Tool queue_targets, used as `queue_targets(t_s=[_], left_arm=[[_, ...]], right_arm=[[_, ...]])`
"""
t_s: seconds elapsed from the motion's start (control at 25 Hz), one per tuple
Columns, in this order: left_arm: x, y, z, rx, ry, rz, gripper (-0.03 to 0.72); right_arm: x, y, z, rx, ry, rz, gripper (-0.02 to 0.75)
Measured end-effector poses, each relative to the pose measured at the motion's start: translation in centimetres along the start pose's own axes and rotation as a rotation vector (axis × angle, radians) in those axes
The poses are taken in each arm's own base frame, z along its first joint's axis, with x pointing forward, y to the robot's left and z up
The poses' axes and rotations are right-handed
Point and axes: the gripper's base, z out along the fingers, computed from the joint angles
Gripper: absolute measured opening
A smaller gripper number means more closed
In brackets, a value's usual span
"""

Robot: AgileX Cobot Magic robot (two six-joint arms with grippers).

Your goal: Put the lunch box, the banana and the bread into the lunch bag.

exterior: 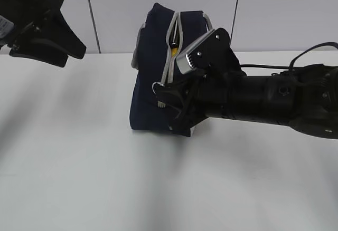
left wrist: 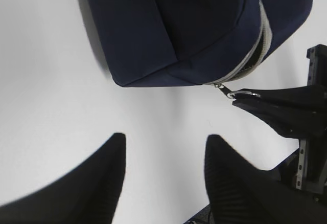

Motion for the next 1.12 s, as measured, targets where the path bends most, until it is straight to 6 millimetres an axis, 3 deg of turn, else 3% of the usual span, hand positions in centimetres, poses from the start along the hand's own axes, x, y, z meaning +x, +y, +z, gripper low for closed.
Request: queue_targets(t_s=[0.52, 0.96, 1.12], left_arm=[[0.0, 0.0, 0.0, 0.001, 0.000, -0.001, 0.361], [-0.6, 0.1, 0.0, -0.011, -0.067, 0.059, 0.361], [-1.0, -0.2, -0.1, 0.019, -0.110, 0.099, 0.361]], right_arm=[[-2.7, -1.0, 0.5, 0.007, -0.062, 0.017, -0.016], [-6.4, -2.4, 0.5, 0.025, -0.076, -0.010, -0.016], [-7.2, -3.6, 0.2, 0.041, -0.088, -0.006, -0.016]])
